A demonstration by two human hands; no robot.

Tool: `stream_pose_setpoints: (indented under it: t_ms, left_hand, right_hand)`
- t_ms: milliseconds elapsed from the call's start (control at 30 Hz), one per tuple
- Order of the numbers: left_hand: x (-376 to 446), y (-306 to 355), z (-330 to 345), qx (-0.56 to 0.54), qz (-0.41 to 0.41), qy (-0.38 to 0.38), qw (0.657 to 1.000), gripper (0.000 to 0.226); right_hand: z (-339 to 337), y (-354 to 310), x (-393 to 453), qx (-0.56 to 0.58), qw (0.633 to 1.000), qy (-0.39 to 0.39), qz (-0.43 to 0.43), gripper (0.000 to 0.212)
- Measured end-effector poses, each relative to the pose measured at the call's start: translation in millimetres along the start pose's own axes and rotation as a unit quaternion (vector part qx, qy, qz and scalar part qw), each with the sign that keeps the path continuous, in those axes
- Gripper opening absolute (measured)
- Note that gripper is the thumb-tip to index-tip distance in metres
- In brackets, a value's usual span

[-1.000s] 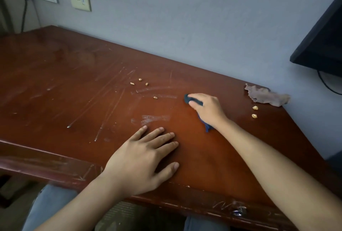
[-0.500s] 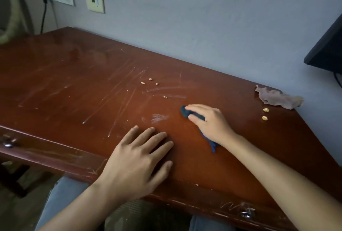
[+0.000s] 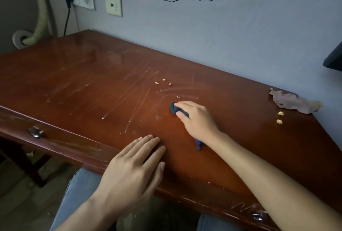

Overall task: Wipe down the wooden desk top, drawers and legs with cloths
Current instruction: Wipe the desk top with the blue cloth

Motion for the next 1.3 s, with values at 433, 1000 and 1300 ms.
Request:
stream_pose_setpoints:
  t_ms: [433,1000,1300]
  left_hand:
    - [-7.8,-7.2,-18.0,-0.049,-0.009,0.034,0.998,0.033]
    - [26.6,-3.0,-13.2,0.001,-0.028,-0.006,1.000,0.022]
    - [94.1,0.4,33.1,0.023,-0.058,-0.292,0.954,0.075]
  right_hand:
    - [30.9,-73.6,-8.3,0.087,0.981,-0.074,-0.154,0.035]
    - [-15.5,13.1,-27.0,0.003,0.996,-0.030,-0.086,0.037]
    - [-25.0,22.0,-39.2,0.071,0.996,-0.034,-0.031,0.031]
Point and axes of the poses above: each hand's wrist, its own x-axis towards the middle knuckle, its own z-axis out of the palm, y = z × x, the point moved 3 cm from there along x, towards the middle knuckle, and after that the axes turned 5 degrees about y, right-handed, at the moved point
